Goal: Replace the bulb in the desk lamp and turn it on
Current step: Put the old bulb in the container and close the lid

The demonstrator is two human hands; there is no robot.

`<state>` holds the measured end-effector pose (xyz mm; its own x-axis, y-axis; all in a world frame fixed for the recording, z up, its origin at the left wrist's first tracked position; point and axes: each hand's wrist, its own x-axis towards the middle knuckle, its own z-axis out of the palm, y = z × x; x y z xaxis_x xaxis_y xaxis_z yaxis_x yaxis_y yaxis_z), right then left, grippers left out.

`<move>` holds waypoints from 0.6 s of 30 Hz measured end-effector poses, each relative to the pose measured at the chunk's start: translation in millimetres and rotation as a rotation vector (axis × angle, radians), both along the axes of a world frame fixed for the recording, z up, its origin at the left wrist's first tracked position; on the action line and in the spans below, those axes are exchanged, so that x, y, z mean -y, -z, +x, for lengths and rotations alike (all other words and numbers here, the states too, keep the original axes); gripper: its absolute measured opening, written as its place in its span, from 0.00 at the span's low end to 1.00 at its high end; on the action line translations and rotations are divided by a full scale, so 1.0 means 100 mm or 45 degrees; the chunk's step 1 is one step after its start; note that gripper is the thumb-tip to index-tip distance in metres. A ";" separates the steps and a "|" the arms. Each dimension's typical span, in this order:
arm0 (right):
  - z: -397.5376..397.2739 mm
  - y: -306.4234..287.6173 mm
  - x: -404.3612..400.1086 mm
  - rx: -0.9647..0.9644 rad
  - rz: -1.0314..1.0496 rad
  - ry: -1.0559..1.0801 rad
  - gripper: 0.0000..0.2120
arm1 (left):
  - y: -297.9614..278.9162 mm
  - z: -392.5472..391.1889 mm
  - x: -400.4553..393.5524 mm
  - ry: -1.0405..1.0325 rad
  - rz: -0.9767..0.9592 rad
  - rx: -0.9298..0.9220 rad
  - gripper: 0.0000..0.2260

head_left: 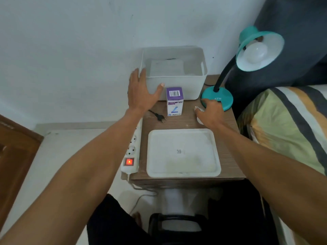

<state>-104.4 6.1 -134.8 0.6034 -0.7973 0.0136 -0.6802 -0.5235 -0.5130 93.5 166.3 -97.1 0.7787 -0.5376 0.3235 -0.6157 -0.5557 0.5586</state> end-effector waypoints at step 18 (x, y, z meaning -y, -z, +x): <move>0.16 0.31 0.13 0.130 0.039 0.002 0.20 | -0.03 0.68 0.39 0.174 -0.202 -0.269 0.54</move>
<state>-88.7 -7.1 -166.0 0.5987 -0.7993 0.0504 -0.6243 -0.5052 -0.5958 161.1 127.3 -94.3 0.7614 -0.5980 0.2505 -0.5400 -0.3711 0.7555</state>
